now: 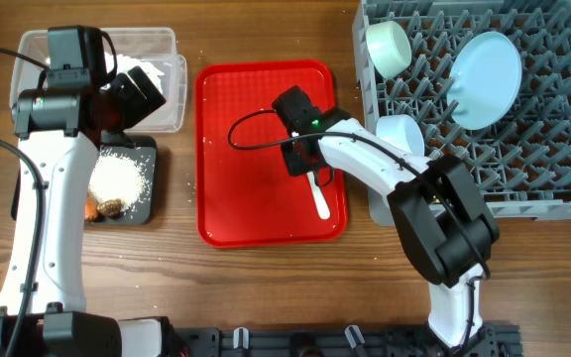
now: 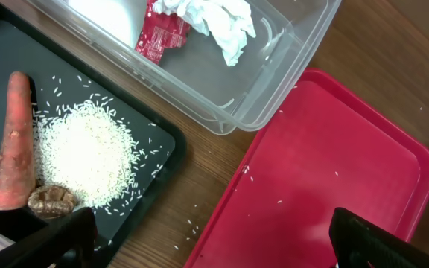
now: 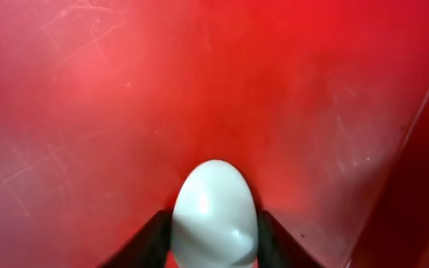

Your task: Sort waste into correct bins and load items into the dishwasher rack

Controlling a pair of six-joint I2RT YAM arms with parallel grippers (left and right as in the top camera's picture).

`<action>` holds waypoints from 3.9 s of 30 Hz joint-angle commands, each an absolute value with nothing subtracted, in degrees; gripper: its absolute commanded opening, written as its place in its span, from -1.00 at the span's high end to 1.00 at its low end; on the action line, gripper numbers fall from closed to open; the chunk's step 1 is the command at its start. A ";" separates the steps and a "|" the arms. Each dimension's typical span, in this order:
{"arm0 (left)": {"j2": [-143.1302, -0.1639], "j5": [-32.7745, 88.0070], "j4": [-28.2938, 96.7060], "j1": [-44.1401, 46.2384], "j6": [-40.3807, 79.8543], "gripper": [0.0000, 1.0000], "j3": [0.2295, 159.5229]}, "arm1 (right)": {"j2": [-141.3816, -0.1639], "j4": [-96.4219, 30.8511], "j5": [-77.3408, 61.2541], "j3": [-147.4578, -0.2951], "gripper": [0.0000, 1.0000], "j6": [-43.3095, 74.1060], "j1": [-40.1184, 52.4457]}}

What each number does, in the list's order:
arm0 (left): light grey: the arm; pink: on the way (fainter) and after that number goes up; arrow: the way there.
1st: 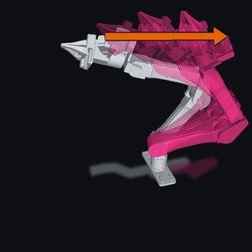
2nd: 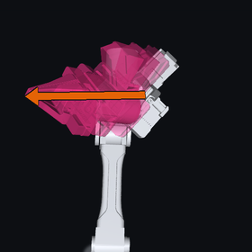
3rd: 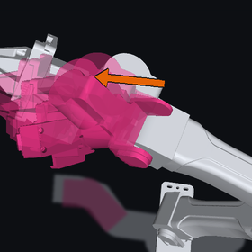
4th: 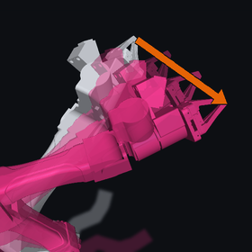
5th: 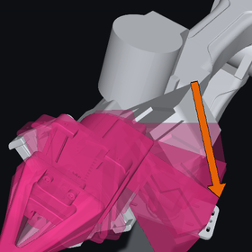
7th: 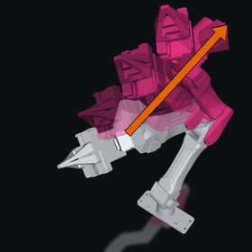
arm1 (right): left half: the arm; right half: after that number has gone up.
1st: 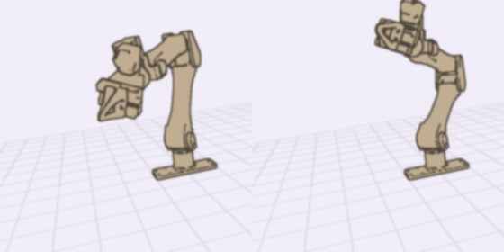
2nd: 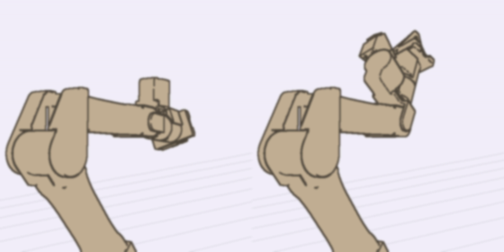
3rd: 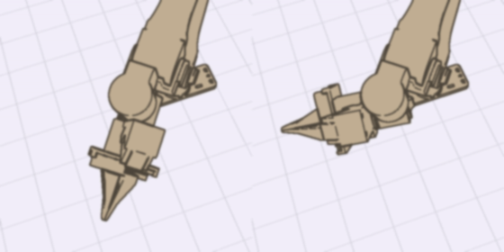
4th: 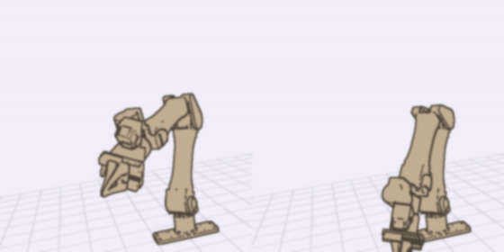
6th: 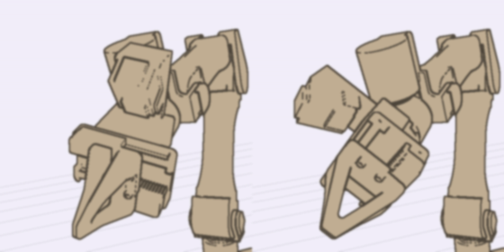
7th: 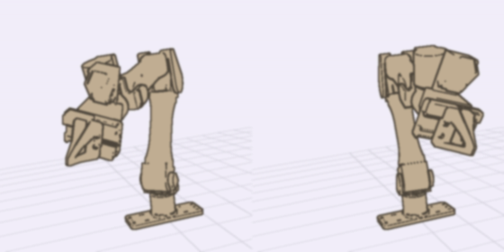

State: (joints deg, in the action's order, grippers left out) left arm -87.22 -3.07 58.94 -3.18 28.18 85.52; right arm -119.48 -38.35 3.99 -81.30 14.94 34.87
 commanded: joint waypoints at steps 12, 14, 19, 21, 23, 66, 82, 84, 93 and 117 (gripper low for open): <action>-87.29 -2.83 58.81 -3.66 28.10 -1.00 85.93 | -122.65 -45.80 2.48 -82.24 0.75 15.05 34.79; -87.29 -2.83 58.81 -3.66 28.10 -1.00 85.93 | -121.69 -47.18 2.52 -83.68 0.74 14.96 34.79; -87.29 -2.83 58.81 -3.66 28.10 -1.00 85.93 | -116.77 -51.46 2.57 -90.37 0.71 11.92 34.74; -87.29 -2.83 58.81 -3.66 28.10 -1.00 85.93 | -115.02 -52.90 3.16 -92.44 0.71 11.46 34.37; -87.29 -2.83 58.78 -3.66 28.10 -1.00 85.93 | -113.30 -54.57 3.22 -94.63 0.71 10.44 33.39; -87.29 -2.83 58.81 -3.66 28.10 -1.00 85.93 | -89.34 -51.96 -3.68 -102.61 -0.99 -4.99 -0.73; -87.29 -2.83 58.78 -3.66 28.10 -1.00 85.93 | -63.48 -53.15 -3.70 -104.77 -0.99 -3.03 -0.73; -87.29 -2.83 58.81 -3.66 28.10 -1.00 85.93 | -63.51 -54.61 -2.33 -103.79 -0.99 -3.51 -0.73; -87.29 -2.83 58.81 -3.66 28.10 -1.00 85.93 | -42.00 -20.91 -2.70 -58.65 -1.00 -5.91 -0.73; -87.29 -2.83 58.78 -3.66 28.10 -1.00 85.93 | -0.14 1.41 -14.68 -0.32 -0.99 -6.00 -1.80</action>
State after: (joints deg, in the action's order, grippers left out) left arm -87.33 -3.05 58.96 -3.18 28.18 85.52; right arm -1.67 0.62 -13.52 -0.60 -5.65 -1.63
